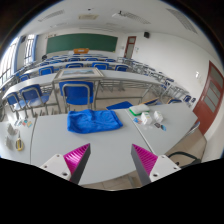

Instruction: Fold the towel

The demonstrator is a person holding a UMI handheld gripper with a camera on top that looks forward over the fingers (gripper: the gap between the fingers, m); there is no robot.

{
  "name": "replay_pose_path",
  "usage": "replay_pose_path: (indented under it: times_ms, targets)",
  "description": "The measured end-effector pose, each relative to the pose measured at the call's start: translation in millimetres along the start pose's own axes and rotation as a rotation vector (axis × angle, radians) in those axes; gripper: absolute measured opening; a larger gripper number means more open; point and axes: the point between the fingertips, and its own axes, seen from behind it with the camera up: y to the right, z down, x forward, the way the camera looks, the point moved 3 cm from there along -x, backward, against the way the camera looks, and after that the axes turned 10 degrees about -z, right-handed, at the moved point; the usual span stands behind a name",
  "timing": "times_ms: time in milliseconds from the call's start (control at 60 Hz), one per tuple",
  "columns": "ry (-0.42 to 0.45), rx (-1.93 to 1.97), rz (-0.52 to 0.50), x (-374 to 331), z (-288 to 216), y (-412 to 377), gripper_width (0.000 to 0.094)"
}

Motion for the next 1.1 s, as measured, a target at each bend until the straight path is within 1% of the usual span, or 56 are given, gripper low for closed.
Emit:
replay_pose_path:
  times_ms: [117, 217, 433, 517, 600, 633, 700, 717, 750, 767, 783, 800, 833, 867, 933, 983, 1017, 1100]
  targets:
    - [-0.027, -0.038, -0.123, 67, 9, -56, 0.0853]
    - [-0.029, -0.073, -0.211, 121, 3, -93, 0.0855]
    - [-0.032, -0.150, -0.294, 236, -22, -138, 0.0854]
    - [-0.034, -0.198, -0.338, 257, -29, -156, 0.0816]
    - [-0.048, -0.252, -0.358, 271, -28, -166, 0.0692]
    - [-0.030, -0.249, -0.371, 273, -33, -170, 0.0609]
    - [-0.047, -0.252, -0.385, 274, -30, -172, 0.0495]
    - [-0.054, -0.257, -0.387, 275, -30, -171, 0.0451]
    - [-0.057, -0.273, -0.387, 279, -33, -170, 0.0324]
    - [-0.057, -0.285, -0.377, 280, -35, -167, 0.0250]
    - [-0.053, -0.296, -0.364, 278, -35, -162, 0.0147]
    - [-0.042, -0.305, -0.358, 281, -39, -160, 0.0080]
    - [-0.038, -0.303, -0.375, 280, -39, -163, 0.0053]
    - [-0.056, -0.316, -0.386, 278, -35, -160, 0.0042]
    - [-0.063, -0.335, -0.412, 277, -37, -164, 0.0035]
    - [-0.078, -0.304, -0.454, 265, -37, -179, 0.0033]
    - [-0.083, -0.266, -0.507, 254, -42, -180, 0.0032]
    - [-0.074, -0.108, -0.678, 216, -60, -212, 0.0030]
